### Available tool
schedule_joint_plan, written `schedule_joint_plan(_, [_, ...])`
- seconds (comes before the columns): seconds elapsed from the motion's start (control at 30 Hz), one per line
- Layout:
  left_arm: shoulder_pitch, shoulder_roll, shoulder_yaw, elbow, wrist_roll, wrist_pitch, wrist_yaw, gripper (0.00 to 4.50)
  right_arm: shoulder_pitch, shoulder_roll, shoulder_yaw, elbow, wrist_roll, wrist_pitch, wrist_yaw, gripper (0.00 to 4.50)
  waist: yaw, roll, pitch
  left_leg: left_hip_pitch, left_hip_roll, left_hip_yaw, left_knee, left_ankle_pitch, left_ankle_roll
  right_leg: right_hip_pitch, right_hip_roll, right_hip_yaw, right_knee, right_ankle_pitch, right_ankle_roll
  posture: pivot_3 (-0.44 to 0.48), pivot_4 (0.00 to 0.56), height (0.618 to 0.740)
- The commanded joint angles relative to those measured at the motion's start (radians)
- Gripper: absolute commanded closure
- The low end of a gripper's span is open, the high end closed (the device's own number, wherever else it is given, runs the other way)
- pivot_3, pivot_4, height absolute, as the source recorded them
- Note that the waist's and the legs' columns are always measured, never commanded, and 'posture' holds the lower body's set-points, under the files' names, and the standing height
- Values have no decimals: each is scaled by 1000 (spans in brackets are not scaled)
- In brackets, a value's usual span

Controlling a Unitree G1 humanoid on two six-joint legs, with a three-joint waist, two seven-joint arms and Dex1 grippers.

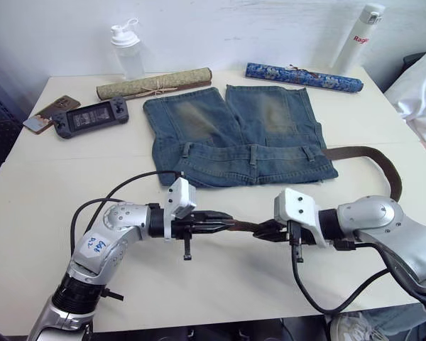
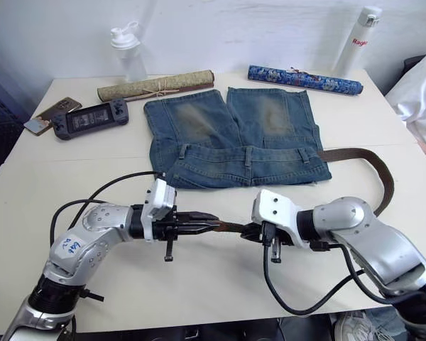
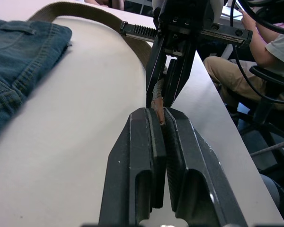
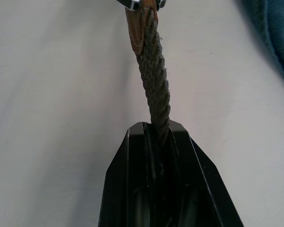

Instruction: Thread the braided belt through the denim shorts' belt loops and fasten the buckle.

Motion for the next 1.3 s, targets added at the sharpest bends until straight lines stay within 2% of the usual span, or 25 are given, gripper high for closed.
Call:
schedule_joint_plan(0.03, [1, -26, -8, -2, -18, 15, 12, 4500, -27, 35, -67, -40, 47, 14, -39, 3298, 0, 0, 0, 0, 0, 0, 0, 0, 0, 0, 0, 0, 0, 0, 0, 0, 150, 717])
schedule_joint_plan(0.13, [4, -38, -6, -3, -18, 23, 19, 4500, -24, 38, -106, -50, 81, 46, -58, 1836, 0, 0, 0, 0, 0, 0, 0, 0, 0, 0, 0, 0, 0, 0, 0, 0, 150, 717])
schedule_joint_plan(0.23, [20, -61, -1, 1, -24, 38, 47, 4500, -4, 69, -311, -38, 199, 147, -135, 431, 1, 0, 0, 0, 0, 0, 0, 0, 0, 0, 0, 0, 0, 0, 0, 0, 150, 717])
schedule_joint_plan(0.27, [24, -84, 15, 8, -44, 60, 74, 4500, 8, 88, -416, -20, 276, 204, -162, 27, 3, 0, 0, 0, 0, 0, 0, 0, 0, 0, 0, 0, 0, 0, 0, 0, 150, 717])
schedule_joint_plan(0.33, [26, -139, 57, 20, -107, 125, 137, 4500, 50, 116, -614, 8, 491, 309, -207, 27, 11, 0, 0, 0, 0, -1, 0, 0, 1, 1, 0, -1, 0, 0, 0, 0, 150, 717])
schedule_joint_plan(0.43, [28, -205, 114, 13, -210, 223, 208, 4500, 231, 117, -807, 16, 1020, 317, -298, 27, 24, -1, 0, 0, 0, -5, 1, 0, 2, 4, -1, -2, -2, 0, 1, 0, 150, 717])
schedule_joint_plan(0.53, [21, -257, 166, 12, -302, 300, 275, 4500, 442, 116, -812, -63, 1361, 218, -412, 27, 23, -1, 0, 1, 1, -11, 0, -1, 2, 10, 0, -4, -6, 0, 1, 0, 150, 717])
schedule_joint_plan(0.6, [15, -274, 189, 14, -342, 336, 301, 4500, 541, 118, -748, -121, 1449, 164, -496, 27, 17, 0, 0, 3, 0, -12, 0, -1, 3, 12, 0, -4, -5, 0, 1, 0, 150, 717])
schedule_joint_plan(0.7, [11, -270, 190, 3, -370, 359, 301, 4500, 600, 148, -588, -164, 1408, 108, -654, 27, 14, -2, 0, 6, 0, -12, 0, -3, 6, 15, 0, -4, -5, 0, 1, 0, 150, 717])
schedule_joint_plan(0.77, [12, -258, 171, -14, -367, 362, 289, 4500, 570, 248, -435, -120, 1259, 68, -803, 27, 13, -3, -1, 6, 0, -13, -1, -1, 2, 15, 1, -4, -5, 0, 1, 0, 150, 717])
schedule_joint_plan(0.83, [10, -257, 169, -17, -372, 367, 292, 4500, 551, 344, -361, -103, 1162, 14, -863, 27, 15, -2, -1, 5, 0, -13, -1, 0, -1, 14, 1, -4, -5, 0, 1, 0, 150, 717])
schedule_joint_plan(0.9, [9, -255, 173, -16, -379, 370, 294, 4500, 554, 427, -336, -79, 1144, -44, -913, 27, 22, -2, -1, 4, -1, -12, -1, 0, -1, 12, 1, -4, -5, 0, 1, 0, 150, 717])
schedule_joint_plan(1.03, [0, -266, 197, -1, -410, 384, 317, 4500, 595, 559, -330, -48, 1032, -153, -860, 27, 24, -2, -1, 2, -2, -13, 0, 0, 0, 12, 2, -5, -6, 0, 1, 0, 150, 717])
schedule_joint_plan(1.13, [-2, -281, 217, 10, -448, 409, 348, 4500, 608, 662, -351, -57, 1076, -237, -811, 27, 21, -2, -1, 2, -1, -14, 0, 0, 0, 12, 1, -5, -6, 0, 1, 0, 150, 717])
schedule_joint_plan(1.3, [6, -289, 209, 10, -459, 409, 362, 4500, 610, 731, -330, -66, 1063, -292, -761, 27, 19, -2, -1, 2, 0, -14, -1, 0, 0, 12, 1, -5, -7, 0, 1, 0, 150, 717])
